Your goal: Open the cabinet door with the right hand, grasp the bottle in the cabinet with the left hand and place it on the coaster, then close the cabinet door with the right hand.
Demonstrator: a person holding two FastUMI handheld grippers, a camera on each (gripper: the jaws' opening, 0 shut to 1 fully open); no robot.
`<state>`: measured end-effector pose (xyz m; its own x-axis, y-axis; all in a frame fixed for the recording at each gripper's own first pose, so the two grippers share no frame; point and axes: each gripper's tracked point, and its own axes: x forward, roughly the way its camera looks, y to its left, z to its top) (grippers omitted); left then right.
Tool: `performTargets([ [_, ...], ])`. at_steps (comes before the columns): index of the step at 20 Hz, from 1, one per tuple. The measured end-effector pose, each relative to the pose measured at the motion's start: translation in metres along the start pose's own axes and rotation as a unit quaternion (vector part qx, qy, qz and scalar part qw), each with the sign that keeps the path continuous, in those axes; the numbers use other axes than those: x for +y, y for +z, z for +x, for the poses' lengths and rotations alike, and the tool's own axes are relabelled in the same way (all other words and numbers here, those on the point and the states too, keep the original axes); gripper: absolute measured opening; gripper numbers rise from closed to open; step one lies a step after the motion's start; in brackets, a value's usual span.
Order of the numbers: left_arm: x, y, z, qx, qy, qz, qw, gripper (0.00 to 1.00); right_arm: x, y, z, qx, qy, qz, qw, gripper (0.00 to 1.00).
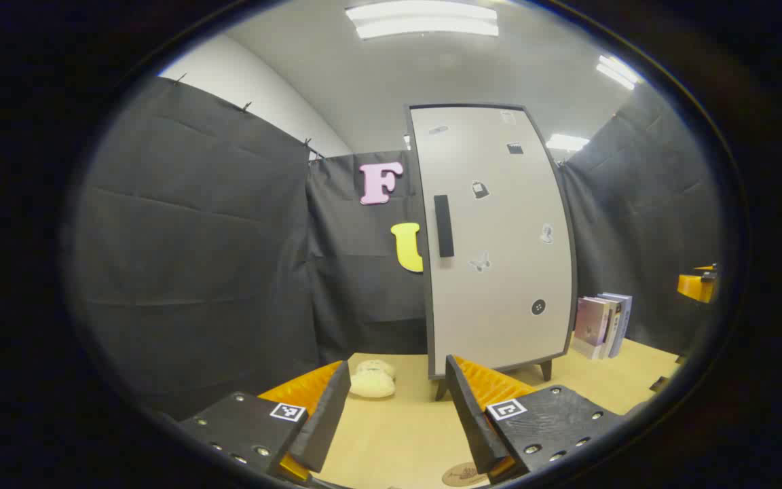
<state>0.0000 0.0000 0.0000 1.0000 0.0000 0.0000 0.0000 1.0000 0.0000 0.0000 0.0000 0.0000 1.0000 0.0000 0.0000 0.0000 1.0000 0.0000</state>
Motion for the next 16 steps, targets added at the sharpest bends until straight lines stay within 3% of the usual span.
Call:
performTargets([
  [16,0.009,0.003,-0.003,-0.005,0.005,0.001,1.000,0.81,0.021,0.008,0.003,-0.009,0.016,-0.008,1.000,0.96],
])
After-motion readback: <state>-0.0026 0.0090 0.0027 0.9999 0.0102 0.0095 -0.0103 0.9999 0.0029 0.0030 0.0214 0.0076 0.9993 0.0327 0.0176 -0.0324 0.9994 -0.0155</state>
